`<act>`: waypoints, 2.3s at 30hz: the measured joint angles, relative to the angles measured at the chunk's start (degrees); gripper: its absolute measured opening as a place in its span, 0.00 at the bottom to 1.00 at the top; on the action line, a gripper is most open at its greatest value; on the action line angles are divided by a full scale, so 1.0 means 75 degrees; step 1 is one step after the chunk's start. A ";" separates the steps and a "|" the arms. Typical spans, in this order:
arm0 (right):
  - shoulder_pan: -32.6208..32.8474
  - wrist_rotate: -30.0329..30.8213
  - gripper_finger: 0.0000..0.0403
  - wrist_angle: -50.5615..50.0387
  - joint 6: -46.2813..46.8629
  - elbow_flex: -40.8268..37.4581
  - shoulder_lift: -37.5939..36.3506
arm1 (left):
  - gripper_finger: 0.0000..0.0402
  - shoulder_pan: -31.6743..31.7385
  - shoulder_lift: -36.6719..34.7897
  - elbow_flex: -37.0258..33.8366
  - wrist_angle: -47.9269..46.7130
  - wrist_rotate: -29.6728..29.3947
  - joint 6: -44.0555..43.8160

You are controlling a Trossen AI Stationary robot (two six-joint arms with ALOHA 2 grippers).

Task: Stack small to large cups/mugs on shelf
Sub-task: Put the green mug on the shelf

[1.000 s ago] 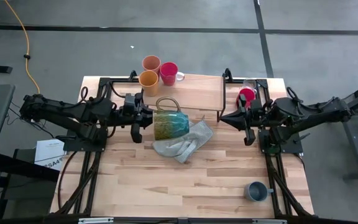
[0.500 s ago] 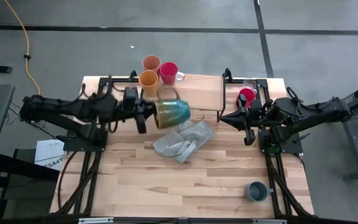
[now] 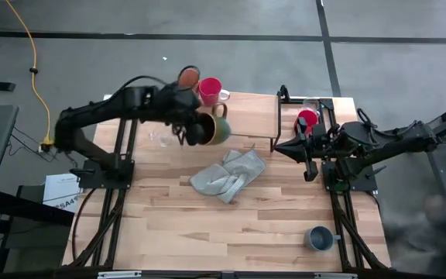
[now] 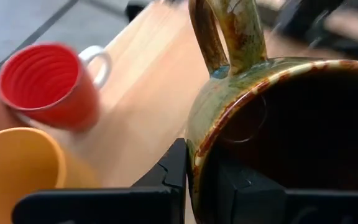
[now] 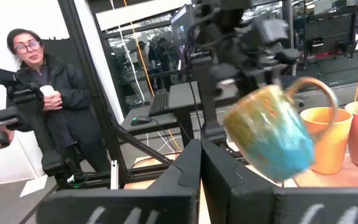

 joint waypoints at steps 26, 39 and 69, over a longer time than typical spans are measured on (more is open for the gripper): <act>0.0000 0.0002 0.00 -0.0087 0.0006 0.0000 0.0000 | 0.07 0.1749 0.2331 0.1952 -0.2139 0.0463 0.1822; 0.0000 0.0003 0.00 -0.0084 0.0032 0.0000 0.0000 | 0.07 0.1743 0.2471 0.1943 -0.2098 0.0639 0.2627; 0.0002 0.0003 0.00 -0.0080 0.0064 -0.0003 -0.0003 | 0.23 0.1751 0.2729 0.1946 -0.1556 0.0319 0.3088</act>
